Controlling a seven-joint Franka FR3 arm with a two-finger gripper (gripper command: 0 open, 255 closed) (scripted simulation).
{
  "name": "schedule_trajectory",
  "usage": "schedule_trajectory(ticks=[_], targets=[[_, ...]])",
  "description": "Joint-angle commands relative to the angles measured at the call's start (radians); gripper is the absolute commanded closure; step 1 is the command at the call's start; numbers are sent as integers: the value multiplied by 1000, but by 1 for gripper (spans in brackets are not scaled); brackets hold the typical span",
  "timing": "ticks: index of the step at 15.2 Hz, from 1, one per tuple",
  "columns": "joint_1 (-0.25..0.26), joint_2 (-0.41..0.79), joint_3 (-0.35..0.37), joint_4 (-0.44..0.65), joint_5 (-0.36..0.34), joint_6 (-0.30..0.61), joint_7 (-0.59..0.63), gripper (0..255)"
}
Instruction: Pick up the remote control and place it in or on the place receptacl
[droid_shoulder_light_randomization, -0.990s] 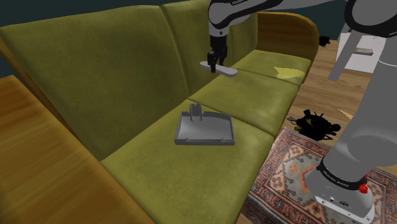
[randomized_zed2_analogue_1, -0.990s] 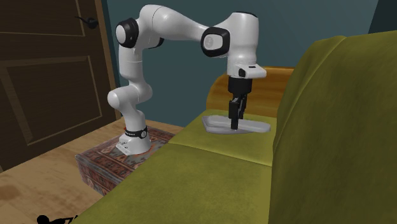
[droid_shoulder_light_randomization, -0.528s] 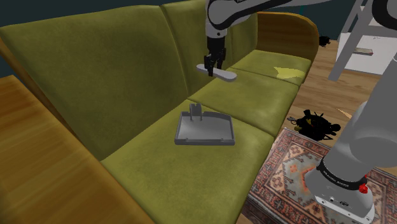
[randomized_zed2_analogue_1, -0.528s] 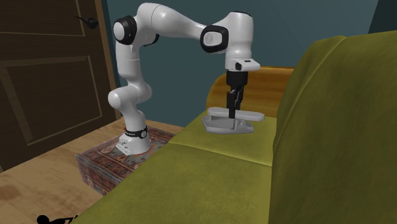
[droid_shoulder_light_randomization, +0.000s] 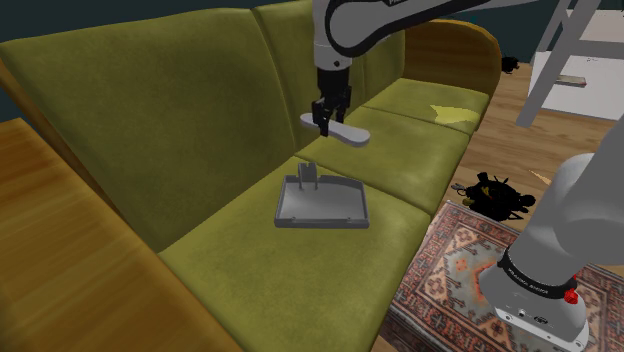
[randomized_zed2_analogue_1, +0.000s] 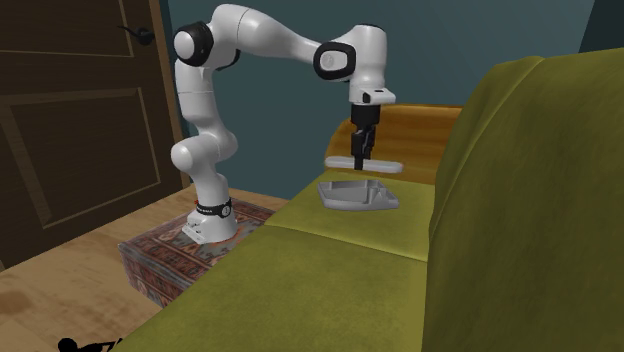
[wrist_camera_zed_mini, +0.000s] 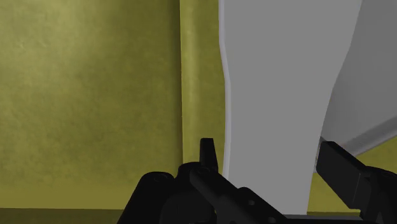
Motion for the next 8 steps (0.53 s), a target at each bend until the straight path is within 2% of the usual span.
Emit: schedule_trajectory(ticks=[1,8], targets=[[22,-23,25,-29,3,5,47,255],[96,-78,117,-82,22,1,206,255]])
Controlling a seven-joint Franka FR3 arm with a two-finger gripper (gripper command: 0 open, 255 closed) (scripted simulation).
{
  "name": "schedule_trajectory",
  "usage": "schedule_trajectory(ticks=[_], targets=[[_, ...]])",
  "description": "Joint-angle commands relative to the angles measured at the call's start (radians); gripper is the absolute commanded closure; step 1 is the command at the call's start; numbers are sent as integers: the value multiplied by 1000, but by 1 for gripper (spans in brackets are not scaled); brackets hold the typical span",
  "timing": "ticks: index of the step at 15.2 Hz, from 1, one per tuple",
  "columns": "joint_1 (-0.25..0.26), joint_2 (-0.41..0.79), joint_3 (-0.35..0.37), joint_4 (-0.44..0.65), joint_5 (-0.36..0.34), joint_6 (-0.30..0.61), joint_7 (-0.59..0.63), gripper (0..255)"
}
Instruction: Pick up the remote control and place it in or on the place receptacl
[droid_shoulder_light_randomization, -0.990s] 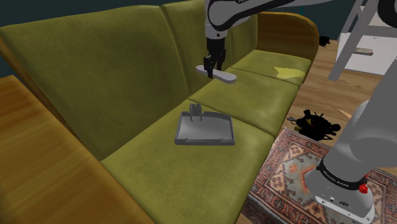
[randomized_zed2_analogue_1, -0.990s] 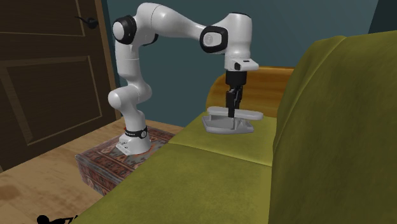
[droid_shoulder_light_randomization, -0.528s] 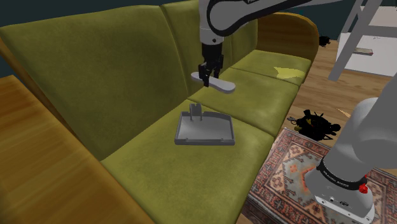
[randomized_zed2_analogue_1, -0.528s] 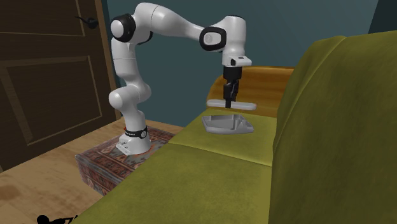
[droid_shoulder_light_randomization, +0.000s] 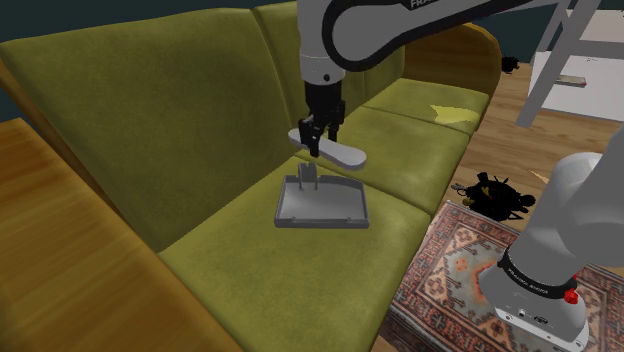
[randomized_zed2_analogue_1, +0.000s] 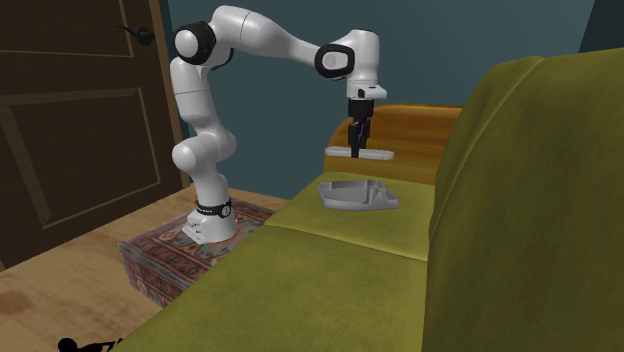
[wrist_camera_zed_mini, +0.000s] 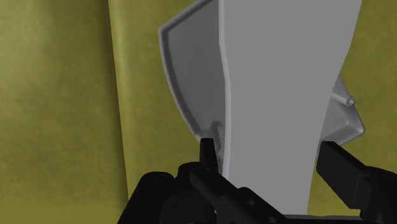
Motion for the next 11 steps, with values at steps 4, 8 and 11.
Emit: schedule_trajectory(ticks=[4,8,11], targets=[[19,-6,25,-50,4,44,44,255],[19,6,26,-92,1,97,47,255],[20,17,27,-121,-1,137,50,255]])
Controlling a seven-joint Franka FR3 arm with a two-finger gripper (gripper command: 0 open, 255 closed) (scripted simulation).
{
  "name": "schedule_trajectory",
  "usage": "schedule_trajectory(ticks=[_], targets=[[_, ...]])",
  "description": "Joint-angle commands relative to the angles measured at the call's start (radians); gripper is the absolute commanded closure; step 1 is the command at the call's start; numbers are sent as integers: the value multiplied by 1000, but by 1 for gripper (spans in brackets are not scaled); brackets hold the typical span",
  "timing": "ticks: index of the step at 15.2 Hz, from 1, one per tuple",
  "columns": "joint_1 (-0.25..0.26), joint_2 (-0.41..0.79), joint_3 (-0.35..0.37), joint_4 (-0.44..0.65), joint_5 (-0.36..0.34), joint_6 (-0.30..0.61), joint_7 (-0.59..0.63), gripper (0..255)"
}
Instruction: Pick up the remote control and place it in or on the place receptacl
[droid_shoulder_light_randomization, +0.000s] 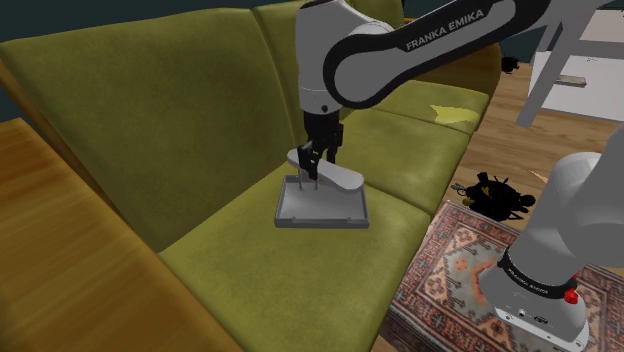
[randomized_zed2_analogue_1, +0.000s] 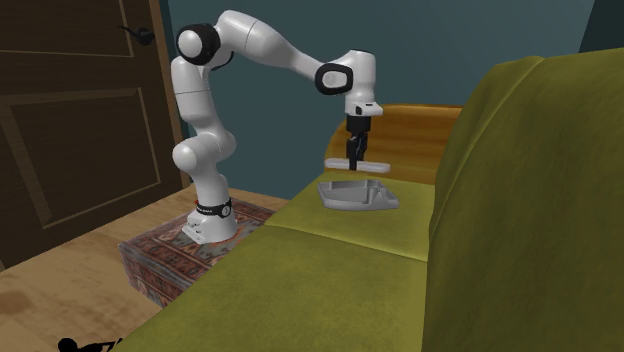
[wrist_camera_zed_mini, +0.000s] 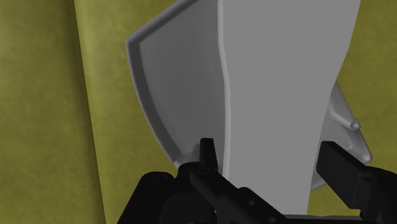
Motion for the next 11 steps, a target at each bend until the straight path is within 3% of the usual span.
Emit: schedule_trajectory(ticks=[1,4,11], targets=[[0,7,0,-20,-2,28,1,255],[0,22,1,-50,-6,72,4,255],[0,22,1,-50,-6,72,4,255]])
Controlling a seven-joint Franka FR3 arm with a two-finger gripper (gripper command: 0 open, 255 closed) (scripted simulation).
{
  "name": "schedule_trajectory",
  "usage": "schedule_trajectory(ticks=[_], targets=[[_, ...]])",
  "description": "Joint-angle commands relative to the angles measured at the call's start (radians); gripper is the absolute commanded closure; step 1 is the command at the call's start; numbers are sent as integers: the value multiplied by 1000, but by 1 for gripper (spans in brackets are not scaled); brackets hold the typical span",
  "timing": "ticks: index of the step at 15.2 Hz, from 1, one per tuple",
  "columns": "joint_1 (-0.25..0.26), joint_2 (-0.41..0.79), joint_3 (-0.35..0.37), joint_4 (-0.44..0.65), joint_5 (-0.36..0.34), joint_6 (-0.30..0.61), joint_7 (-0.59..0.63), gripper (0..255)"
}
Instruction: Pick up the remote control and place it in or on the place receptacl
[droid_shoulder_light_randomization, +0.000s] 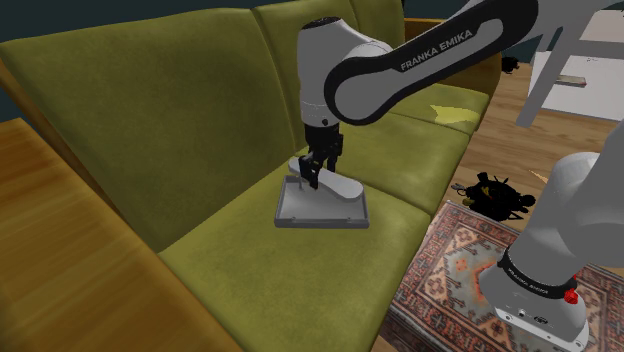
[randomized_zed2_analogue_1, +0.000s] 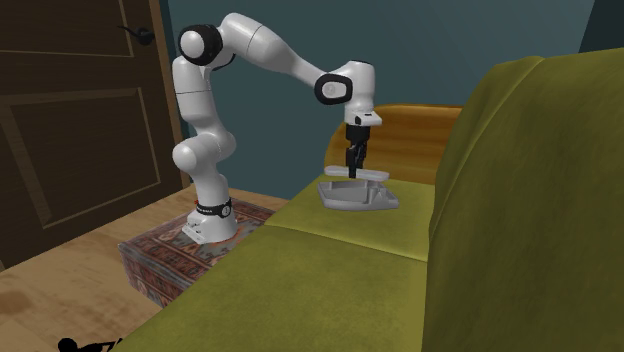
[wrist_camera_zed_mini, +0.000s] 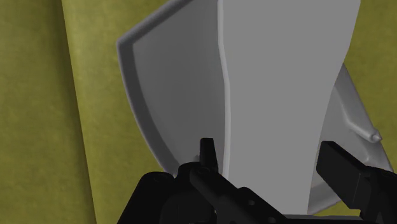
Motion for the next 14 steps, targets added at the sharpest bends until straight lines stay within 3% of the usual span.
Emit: schedule_trajectory(ticks=[1,6,10,14], targets=[[0,0,0,0,0,0,0,0],[0,0,0,0,0,0,0,0],[1,-39,-2,89,9,-126,-7,0],[1,-39,-2,89,9,-126,-7,0]])
